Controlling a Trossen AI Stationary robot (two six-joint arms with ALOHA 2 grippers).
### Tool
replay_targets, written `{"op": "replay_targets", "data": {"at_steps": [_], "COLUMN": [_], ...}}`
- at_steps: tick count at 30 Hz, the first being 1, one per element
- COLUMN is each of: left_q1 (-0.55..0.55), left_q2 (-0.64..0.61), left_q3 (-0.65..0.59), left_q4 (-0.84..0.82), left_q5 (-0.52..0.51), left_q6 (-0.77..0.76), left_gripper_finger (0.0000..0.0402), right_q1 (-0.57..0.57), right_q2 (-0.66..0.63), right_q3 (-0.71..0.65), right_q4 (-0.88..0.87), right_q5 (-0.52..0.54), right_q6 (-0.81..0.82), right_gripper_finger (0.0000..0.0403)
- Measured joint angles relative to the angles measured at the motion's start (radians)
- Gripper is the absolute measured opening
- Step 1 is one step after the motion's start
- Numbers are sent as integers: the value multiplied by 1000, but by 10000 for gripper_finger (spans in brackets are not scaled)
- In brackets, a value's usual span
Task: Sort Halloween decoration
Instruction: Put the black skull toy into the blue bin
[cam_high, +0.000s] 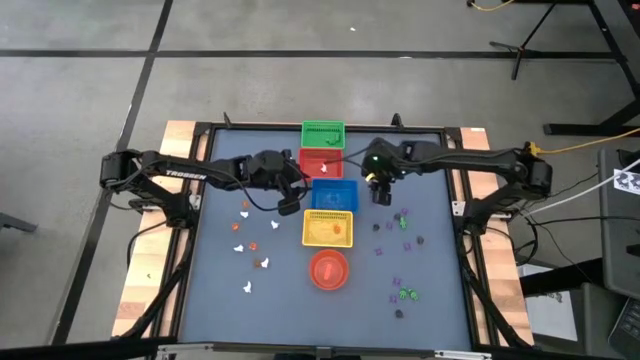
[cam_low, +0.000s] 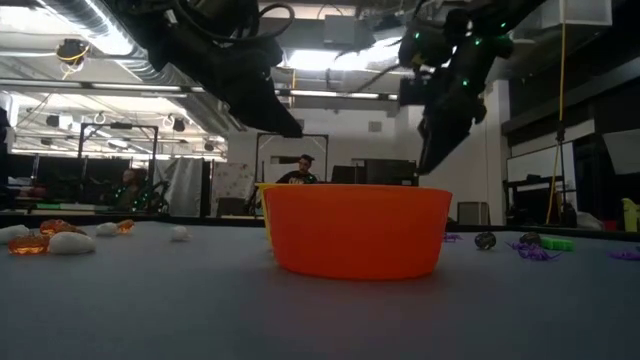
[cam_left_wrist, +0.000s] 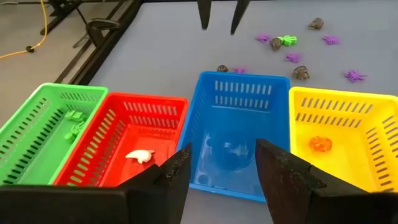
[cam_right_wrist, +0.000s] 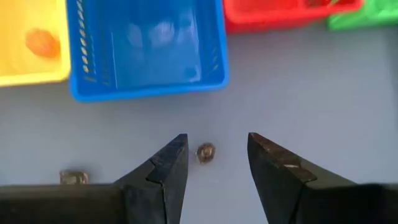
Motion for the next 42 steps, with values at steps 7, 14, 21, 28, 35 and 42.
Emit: {"op": "replay_targets", "data": {"at_steps": [7,14,21,28,35,42], "left_q1": [-7,-7,-7,-7,-7,-7], "left_q2": [0,0,0,0,1,1], "left_q3": [0,0,0,0,0,0], "left_q4": [0,0,-1,-1,-1,-1], "left_q5": [0,0,0,0,0,0], "left_q6": [0,0,0,0,0,-1], "left_gripper_finger": [161,161,161,160,160,160], "right_q1": [0,0,0,0,0,0], "right_q2": [74,126,146,147,147,147], "right_q3": [0,0,-42,-125,-164,-209], "right_q4": [-3,0,63,161,248,275], "right_q5": [22,27,28,43,89,90], "right_q6": [-1,-33,-35,-45,-44,-41], "right_gripper_finger": [166,166,166,166,166,166]}}
